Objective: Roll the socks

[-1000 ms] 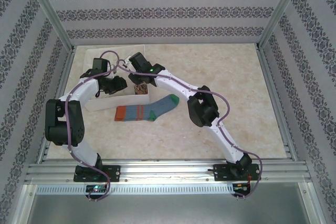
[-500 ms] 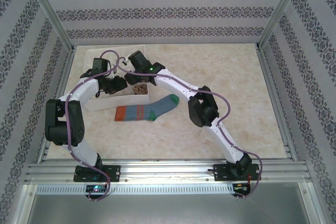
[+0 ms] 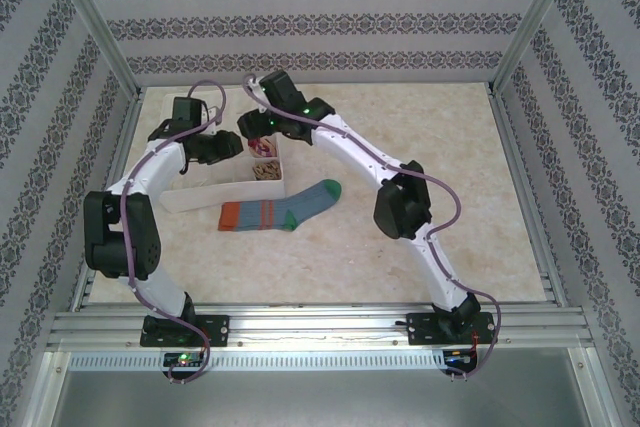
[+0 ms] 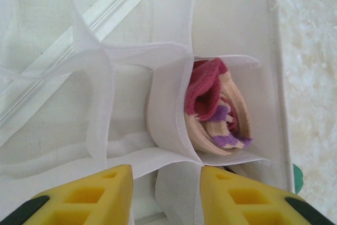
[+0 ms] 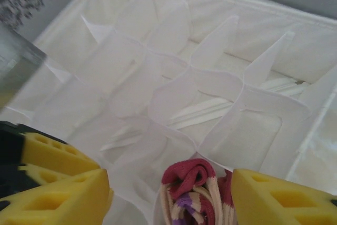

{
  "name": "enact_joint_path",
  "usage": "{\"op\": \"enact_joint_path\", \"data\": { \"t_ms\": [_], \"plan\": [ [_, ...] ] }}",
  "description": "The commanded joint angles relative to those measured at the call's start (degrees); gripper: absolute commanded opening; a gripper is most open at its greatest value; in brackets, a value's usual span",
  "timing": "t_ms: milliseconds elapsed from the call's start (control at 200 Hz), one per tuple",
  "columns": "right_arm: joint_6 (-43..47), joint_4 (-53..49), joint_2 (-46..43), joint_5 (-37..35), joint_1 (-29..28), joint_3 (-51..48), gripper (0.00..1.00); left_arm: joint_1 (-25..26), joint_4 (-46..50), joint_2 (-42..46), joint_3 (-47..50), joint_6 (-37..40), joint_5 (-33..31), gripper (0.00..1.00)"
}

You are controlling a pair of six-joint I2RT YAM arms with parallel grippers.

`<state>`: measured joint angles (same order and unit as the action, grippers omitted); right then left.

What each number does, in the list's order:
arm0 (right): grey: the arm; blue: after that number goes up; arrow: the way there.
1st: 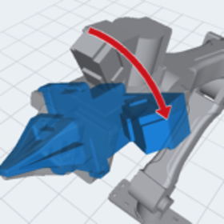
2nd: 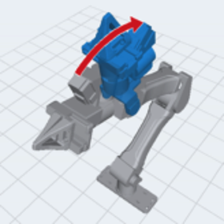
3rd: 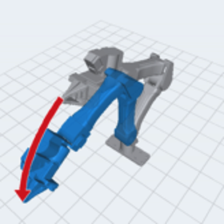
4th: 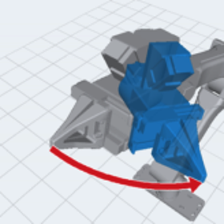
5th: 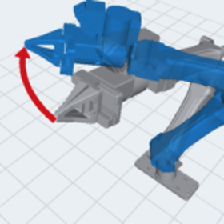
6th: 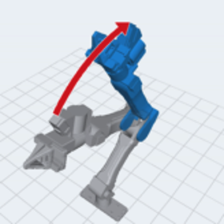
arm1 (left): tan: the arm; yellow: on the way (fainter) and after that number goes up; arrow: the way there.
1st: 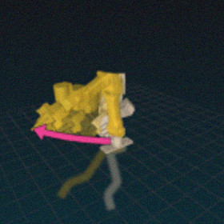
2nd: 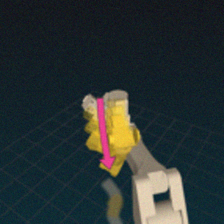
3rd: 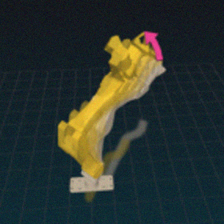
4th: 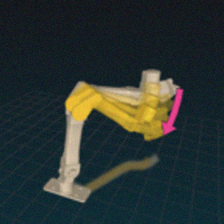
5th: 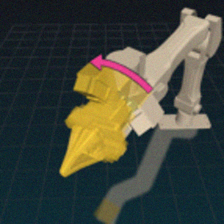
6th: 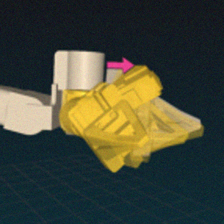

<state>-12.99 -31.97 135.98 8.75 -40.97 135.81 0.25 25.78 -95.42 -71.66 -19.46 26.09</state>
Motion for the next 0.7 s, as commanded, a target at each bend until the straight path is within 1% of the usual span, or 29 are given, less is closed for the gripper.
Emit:
{"op": "enact_joint_path", "data": {
  "t_ms": [0,125,315,400,530,695],
  "plan": [
    [-4.86,-0.90,-6.08,2.77,0.80,-2.66,0.61,-0.70,3.78,3.47,-1.40,2.77,1.15,0.40],
    [-6.79,0.30,-12.20,1.35,0.73,-12.32,0.60,-0.69,4.81,6.22,0.02,3.59,0.73,0.40],
    [-14.18,6.03,-22.87,-2.35,-0.04,-34.10,0.59,-0.55,5.60,12.53,5.48,4.72,-0.68,0.40],
    [-17.25,7.62,-26.45,-5.59,-1.23,-42.87,0.59,-0.28,6.91,15.85,8.29,5.68,-1.27,0.40],
    [-21.29,10.19,-28.41,-8.70,-3.42,-52.35,0.58,0.57,8.25,22.22,14.07,6.46,-2.98,0.40],
    [-25.15,14.41,-26.83,-9.59,-5.67,-58.56,0.53,1.94,8.43,29.65,21.56,5.81,-4.28,0.40]
  ]
}}
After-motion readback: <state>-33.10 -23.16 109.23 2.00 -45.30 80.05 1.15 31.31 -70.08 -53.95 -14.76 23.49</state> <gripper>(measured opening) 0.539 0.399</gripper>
